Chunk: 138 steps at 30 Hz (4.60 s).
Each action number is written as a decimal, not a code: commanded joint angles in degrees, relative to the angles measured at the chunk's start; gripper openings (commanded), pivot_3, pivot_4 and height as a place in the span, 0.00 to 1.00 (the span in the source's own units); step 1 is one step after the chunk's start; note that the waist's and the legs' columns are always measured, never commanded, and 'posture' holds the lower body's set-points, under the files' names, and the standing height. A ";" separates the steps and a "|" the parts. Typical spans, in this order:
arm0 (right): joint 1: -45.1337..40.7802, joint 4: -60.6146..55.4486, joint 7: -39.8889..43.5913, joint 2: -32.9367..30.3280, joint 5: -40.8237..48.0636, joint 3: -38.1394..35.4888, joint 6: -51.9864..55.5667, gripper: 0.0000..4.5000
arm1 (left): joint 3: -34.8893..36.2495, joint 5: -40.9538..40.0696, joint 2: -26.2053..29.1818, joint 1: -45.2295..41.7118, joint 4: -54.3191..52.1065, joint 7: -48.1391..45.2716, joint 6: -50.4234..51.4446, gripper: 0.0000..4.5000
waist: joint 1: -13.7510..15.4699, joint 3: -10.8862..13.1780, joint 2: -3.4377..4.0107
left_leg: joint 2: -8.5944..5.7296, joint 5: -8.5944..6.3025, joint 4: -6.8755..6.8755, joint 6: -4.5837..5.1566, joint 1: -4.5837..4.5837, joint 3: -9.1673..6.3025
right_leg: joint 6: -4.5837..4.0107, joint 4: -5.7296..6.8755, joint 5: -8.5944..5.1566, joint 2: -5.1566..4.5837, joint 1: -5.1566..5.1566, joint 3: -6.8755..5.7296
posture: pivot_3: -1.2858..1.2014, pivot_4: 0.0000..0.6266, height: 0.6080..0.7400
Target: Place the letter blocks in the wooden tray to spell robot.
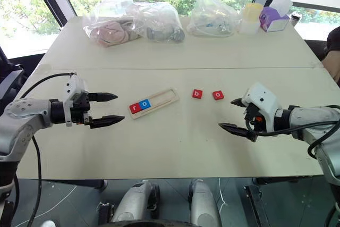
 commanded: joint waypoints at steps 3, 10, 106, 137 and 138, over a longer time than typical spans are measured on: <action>-1.90 -0.75 -0.16 -0.43 0.03 0.21 -1.51 0.99 | 1.21 -0.99 -0.05 -2.64 -1.24 0.64 0.08 1.00 | 0.01 0.02 -0.03 | 0.02 0.00 0.04 0.00 0.00 0.00 | 0.06 0.04 -0.04 0.01 0.00 0.00 | 0.52 0.24 1.00; -1.99 -1.18 -2.24 1.17 -0.25 1.47 -2.36 0.99 | 0.37 -0.27 -0.02 -3.21 -2.61 1.64 0.14 1.00 | 0.03 0.04 -0.07 | 0.01 0.00 0.06 0.00 0.00 0.04 | -0.06 0.05 0.04 0.00 0.01 0.02 | 0.52 0.24 1.00; 3.59 -13.59 -16.59 7.91 -1.54 3.70 2.45 1.00 | -27.52 26.79 -22.92 -4.04 21.24 -7.18 -35.56 0.70 | 0.36 -0.26 0.06 | -0.13 -0.11 0.27 0.22 0.34 0.08 | -0.02 0.01 0.04 -0.19 0.49 0.02 | 0.52 0.24 1.00; 2.16 -13.52 -17.98 9.04 -2.06 6.07 2.55 1.00 | -27.54 28.90 -19.85 -2.60 14.58 -1.11 -27.66 0.99 | 0.12 -0.27 0.07 | -0.10 -0.11 0.28 0.22 0.36 0.06 | 0.15 0.04 -0.07 -0.16 0.49 0.02 | 0.52 0.24 1.00; 2.28 -13.56 -18.03 9.11 -2.13 6.12 2.51 1.00 | -27.60 28.90 -19.75 -2.60 14.63 -1.08 -27.76 0.99 | 0.09 -0.27 0.07 | -0.10 -0.11 0.28 0.22 0.36 0.05 | 0.15 0.04 -0.07 -0.16 0.49 0.01 | 0.52 0.24 1.00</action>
